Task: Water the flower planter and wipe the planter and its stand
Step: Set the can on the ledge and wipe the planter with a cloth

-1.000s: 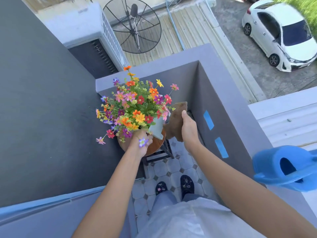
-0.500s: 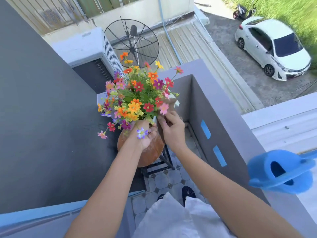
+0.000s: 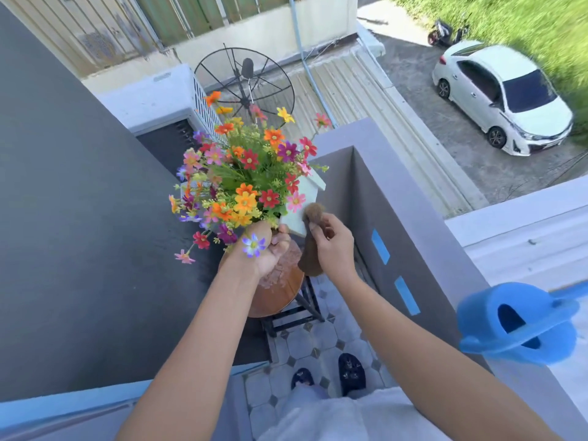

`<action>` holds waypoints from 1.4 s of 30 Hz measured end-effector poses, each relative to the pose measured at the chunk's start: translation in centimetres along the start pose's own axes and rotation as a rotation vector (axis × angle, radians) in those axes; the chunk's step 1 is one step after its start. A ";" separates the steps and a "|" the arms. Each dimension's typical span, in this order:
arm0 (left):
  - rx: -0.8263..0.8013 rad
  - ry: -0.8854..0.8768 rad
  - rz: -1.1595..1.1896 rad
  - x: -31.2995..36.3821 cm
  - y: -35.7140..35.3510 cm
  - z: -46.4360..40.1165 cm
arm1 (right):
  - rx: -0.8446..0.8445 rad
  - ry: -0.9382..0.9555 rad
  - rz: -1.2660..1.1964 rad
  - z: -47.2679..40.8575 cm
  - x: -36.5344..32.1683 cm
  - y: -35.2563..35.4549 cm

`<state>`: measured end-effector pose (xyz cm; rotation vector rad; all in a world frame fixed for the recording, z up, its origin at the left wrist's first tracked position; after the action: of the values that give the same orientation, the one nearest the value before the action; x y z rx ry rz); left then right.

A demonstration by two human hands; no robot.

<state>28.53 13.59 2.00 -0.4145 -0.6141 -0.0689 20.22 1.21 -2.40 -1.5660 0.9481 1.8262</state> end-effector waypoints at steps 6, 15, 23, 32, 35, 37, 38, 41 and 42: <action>0.119 -0.089 -0.243 -0.6 -0.5 0.0 | 0.005 0.116 -0.204 -1.2 -5.8 -0.4; 0.080 -0.033 -0.344 -1.6 -1.2 0.5 | 0.180 0.048 -0.183 -6.6 -4.3 2.6; -0.042 0.069 -0.078 -2.4 -1.3 0.3 | 0.151 -0.014 -0.045 -6.6 -1.0 2.6; -0.011 0.066 -0.011 -1.4 -0.4 -1.0 | -0.047 0.085 -0.046 -2.1 -2.0 0.1; -0.004 0.039 -0.049 -1.2 -0.7 -1.2 | -0.037 0.126 -0.106 -1.2 -4.1 -0.6; -0.025 0.024 -0.056 -1.1 -1.1 -1.0 | -0.021 0.114 -0.168 -1.5 -5.2 -0.7; -0.041 0.013 -0.067 -0.9 -1.3 -0.8 | -0.007 0.110 -0.190 -1.8 -5.7 -0.5; -0.019 -0.018 -0.162 -0.6 -1.4 -0.2 | 0.053 0.112 -0.194 -3.6 -7.0 0.7; -0.001 -0.022 -0.196 -0.6 -1.4 0.0 | 0.077 0.106 -0.189 -4.5 -7.2 1.0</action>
<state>27.79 12.28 2.12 -0.3558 -0.6749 -0.2517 23.31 -2.69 4.51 -1.6588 0.8742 1.5733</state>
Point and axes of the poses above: each hand's wrist, its own z-axis away from the middle knuckle, its own y-axis out of the back of the hand, x = y × z, the point moved 8 cm from there along -z, towards the middle knuckle, and after that the axes turned 1 degree about x, right-handed, at the moved point
